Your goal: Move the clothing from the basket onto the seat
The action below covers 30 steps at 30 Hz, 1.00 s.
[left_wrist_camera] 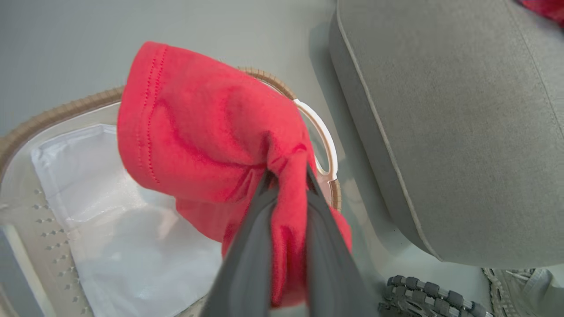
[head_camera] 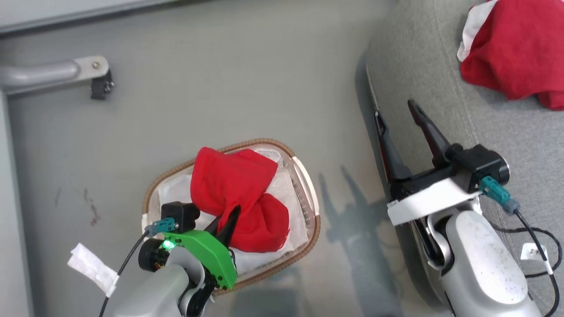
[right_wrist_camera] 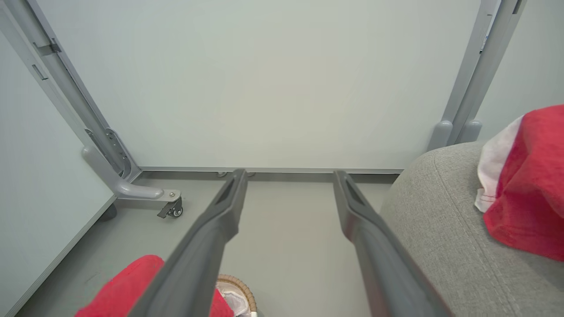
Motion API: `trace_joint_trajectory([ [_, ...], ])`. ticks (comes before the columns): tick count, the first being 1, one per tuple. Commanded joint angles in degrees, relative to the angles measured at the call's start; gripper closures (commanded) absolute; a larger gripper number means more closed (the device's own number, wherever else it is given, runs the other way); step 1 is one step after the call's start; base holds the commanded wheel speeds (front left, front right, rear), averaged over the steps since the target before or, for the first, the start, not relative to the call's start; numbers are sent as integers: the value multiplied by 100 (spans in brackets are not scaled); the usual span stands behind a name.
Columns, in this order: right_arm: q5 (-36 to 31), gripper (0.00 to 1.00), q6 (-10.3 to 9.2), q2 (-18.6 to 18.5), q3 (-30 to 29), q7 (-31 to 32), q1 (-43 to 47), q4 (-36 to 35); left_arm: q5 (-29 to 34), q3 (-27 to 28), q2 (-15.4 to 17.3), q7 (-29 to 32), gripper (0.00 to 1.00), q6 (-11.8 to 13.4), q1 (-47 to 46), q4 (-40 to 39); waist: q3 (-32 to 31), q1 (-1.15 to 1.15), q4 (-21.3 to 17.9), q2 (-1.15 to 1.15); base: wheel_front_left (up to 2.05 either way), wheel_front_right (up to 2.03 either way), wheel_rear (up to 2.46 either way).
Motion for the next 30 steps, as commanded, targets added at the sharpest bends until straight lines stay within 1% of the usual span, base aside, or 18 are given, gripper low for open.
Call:
trace_joint_trajectory([
  [1,-54,0,-8,-25,-19,-11,171,56,205,171,11,-18,100,-19,215,-67,-673,0,252,0,0,0,0],
  [9,-20,0,-8,-23,38,-11,703,280,950,1245,-82,-19,100,-19,811,-556,-1480,0,370,0,0,0,0],
  [17,-28,0,-8,-24,119,-11,1165,401,1689,2283,-241,-19,100,-19,1210,-1310,-2028,0,457,0,0,0,0],
  [23,-8,0,-8,-24,125,-11,1370,460,2099,2766,-304,-19,100,-19,1189,-1883,-2247,0,476,0,0,0,0],
  [30,19,0,-8,-22,207,-11,1536,485,2358,3020,-309,-20,100,-19,981,-2319,-2410,0,459,0,0,0,0],
])
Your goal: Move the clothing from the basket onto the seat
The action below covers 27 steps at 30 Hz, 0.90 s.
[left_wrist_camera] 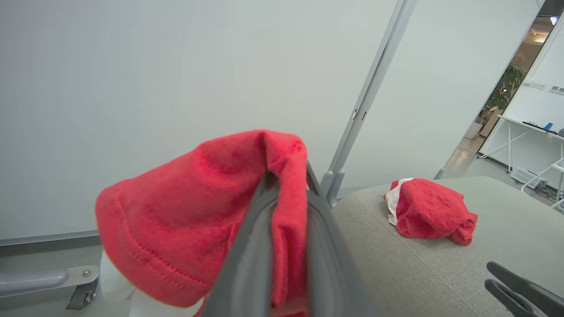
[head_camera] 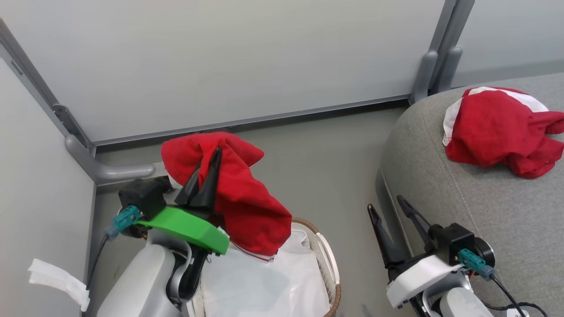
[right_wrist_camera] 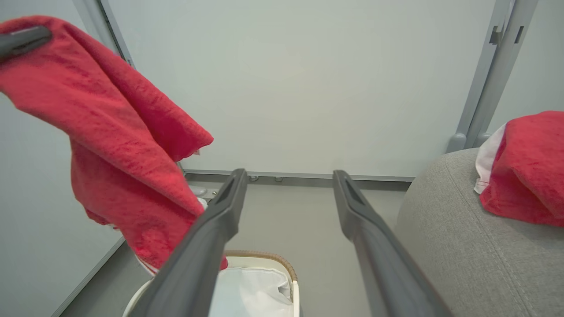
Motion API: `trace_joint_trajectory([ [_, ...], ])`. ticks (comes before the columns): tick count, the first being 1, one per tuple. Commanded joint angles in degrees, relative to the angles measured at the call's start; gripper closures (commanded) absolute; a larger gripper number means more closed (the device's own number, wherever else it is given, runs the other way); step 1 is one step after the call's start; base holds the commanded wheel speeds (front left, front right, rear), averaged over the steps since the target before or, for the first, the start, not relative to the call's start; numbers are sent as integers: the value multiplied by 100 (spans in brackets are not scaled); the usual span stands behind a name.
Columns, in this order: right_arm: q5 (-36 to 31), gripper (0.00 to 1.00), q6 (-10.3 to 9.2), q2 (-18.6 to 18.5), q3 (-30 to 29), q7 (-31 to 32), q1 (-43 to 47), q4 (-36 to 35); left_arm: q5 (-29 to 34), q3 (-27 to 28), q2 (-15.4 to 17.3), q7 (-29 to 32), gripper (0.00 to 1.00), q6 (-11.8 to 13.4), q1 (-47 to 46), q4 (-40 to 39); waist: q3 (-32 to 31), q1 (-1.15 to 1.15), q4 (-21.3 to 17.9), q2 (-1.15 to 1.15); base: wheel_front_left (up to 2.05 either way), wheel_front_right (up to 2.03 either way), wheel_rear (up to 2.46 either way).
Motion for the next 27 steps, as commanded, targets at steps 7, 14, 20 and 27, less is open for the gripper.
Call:
trace_joint_trajectory([
  [7,-177,0,-8,-20,350,-11,130,182,126,-109,-60,-20,100,-19,-267,-62,-73,1,66,0,0,0,0],
  [14,-231,0,-8,-17,1096,-11,-309,459,-27,-377,-177,-20,100,-19,-410,-84,-21,1,235,0,0,0,0],
  [20,-244,0,-8,-25,1674,-12,-950,881,-146,-741,-237,-20,100,-19,-591,-107,78,1,517,0,0,0,0],
  [27,-200,0,-8,-24,2032,-11,-1716,1649,-380,-1369,-320,-20,100,-19,-807,-130,174,1,951,0,0,0,0],
])
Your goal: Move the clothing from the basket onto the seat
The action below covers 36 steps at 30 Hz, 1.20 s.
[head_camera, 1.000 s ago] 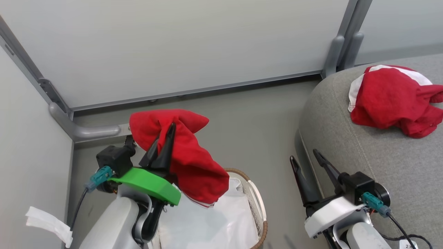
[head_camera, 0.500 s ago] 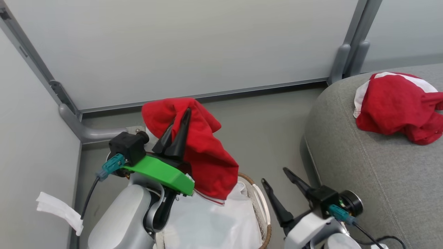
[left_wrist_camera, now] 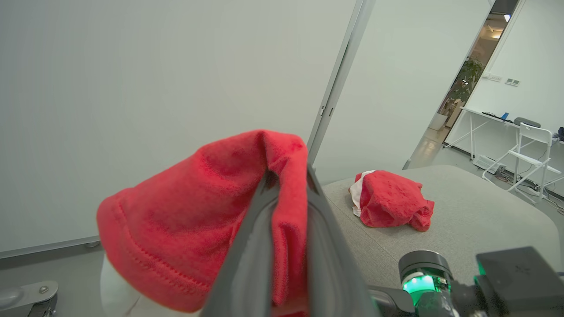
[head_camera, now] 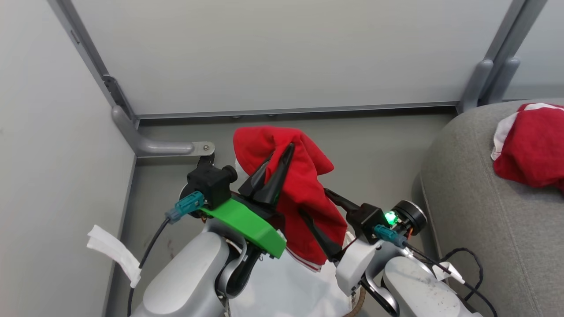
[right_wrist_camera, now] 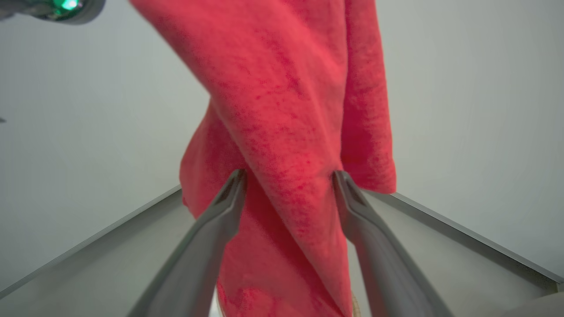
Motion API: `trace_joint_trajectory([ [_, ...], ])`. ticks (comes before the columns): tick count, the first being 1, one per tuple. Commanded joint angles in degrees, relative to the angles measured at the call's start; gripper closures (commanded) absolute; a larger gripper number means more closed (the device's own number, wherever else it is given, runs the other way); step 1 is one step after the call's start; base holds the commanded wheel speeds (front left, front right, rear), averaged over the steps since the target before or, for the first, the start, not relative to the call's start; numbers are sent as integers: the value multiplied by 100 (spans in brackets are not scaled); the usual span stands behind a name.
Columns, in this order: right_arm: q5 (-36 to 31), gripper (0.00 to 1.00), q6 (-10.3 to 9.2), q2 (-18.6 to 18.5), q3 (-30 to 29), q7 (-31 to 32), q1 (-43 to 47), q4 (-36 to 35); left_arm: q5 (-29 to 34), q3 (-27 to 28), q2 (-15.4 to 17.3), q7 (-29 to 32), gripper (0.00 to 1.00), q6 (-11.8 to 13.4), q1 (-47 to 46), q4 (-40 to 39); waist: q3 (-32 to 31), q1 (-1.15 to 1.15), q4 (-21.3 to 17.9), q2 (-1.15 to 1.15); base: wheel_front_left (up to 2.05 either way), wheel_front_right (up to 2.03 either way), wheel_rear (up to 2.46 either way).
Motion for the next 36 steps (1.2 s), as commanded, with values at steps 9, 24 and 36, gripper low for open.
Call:
trace_joint_trajectory([
  [9,281,100,-8,-27,97,-12,-294,624,-201,-377,-92,-20,100,-19,-338,-28,103,0,549,0,0,0,0],
  [24,788,100,-8,-25,101,-12,-121,559,-40,-280,-80,-20,100,-19,-158,90,63,0,473,0,0,0,0],
  [36,641,100,-8,-26,-243,-12,98,337,556,264,-102,-12,0,-17,119,341,88,0,-133,0,0,0,0],
])
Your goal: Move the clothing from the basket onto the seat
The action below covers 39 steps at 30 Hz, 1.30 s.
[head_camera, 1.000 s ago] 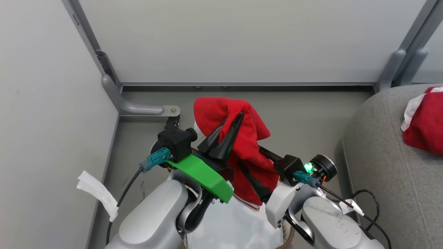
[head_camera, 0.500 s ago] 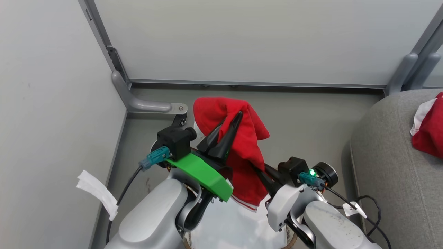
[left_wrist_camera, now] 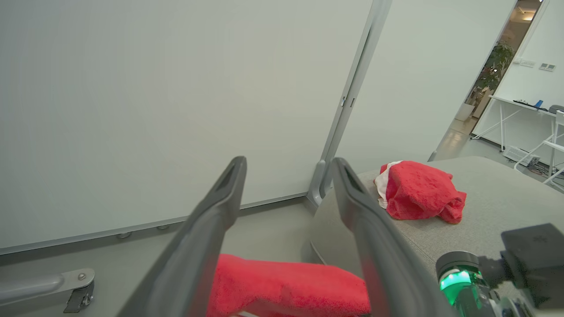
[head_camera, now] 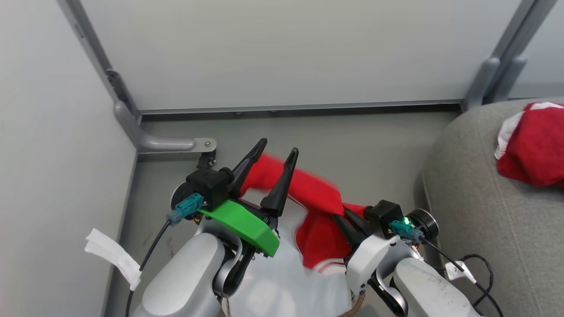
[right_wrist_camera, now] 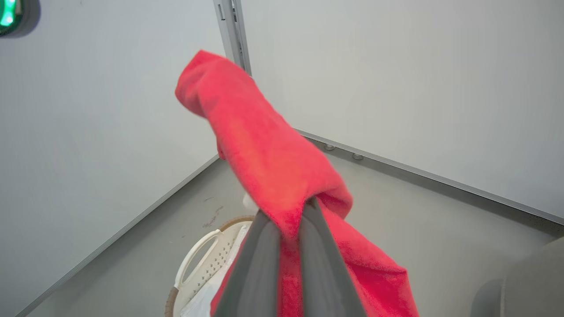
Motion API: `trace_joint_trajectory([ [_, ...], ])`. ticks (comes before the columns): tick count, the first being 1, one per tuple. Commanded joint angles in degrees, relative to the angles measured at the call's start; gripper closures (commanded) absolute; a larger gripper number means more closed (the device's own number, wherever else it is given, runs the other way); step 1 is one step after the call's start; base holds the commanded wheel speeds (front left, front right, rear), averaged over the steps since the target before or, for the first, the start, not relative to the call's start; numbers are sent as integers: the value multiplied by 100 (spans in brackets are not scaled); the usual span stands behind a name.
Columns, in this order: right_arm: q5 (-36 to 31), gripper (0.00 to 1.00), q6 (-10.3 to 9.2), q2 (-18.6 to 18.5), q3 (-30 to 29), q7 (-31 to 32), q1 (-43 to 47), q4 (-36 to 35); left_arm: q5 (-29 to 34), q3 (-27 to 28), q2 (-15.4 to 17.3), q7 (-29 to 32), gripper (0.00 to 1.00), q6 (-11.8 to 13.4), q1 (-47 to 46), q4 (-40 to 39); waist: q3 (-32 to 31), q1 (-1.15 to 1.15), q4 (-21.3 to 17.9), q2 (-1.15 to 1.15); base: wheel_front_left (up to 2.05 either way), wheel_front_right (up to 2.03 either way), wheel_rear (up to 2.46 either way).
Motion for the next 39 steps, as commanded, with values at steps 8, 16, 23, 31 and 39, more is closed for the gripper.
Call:
trace_joint_trajectory([
  [8,-122,100,-8,-23,-203,-13,356,-371,171,264,119,1,0,-18,294,83,44,0,-1135,0,0,0,0],
  [16,-123,100,-8,-23,-456,-12,685,-863,328,546,180,1,0,-18,572,25,147,0,-2259,0,0,0,0],
  [23,-65,100,-8,-22,-608,-13,925,-1309,459,790,197,2,0,-18,787,-21,216,0,-3057,0,0,0,0],
  [31,-98,100,-8,-23,-1121,-13,1148,-1909,559,871,142,1,0,-18,927,-91,337,0,-3465,0,0,0,0],
  [39,-701,100,-7,-23,-1893,-13,574,-2792,571,720,226,2,0,-19,855,-75,582,0,-3501,0,0,0,0],
])
